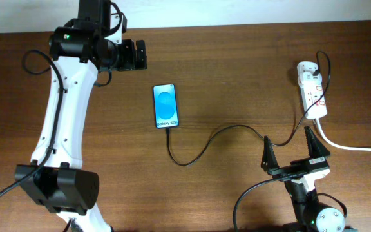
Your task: Plug charger to phone and switch on socket
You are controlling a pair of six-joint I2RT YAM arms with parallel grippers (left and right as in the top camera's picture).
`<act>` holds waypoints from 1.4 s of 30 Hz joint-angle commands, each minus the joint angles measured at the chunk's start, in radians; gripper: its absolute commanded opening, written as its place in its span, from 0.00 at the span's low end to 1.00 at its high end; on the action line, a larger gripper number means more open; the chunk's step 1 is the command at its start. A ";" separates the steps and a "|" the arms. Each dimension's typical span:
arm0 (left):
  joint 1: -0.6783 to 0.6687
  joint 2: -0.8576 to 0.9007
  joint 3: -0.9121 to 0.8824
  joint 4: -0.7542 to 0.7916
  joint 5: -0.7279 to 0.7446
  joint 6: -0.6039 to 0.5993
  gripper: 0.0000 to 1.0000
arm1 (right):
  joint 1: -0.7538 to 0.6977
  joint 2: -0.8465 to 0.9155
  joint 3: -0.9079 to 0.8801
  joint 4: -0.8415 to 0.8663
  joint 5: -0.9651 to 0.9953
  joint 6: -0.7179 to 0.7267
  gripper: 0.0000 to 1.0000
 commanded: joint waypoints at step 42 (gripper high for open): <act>0.029 -0.911 -1.233 1.109 -0.078 0.236 1.00 | 0.011 -0.013 -0.007 -0.402 0.009 0.013 0.98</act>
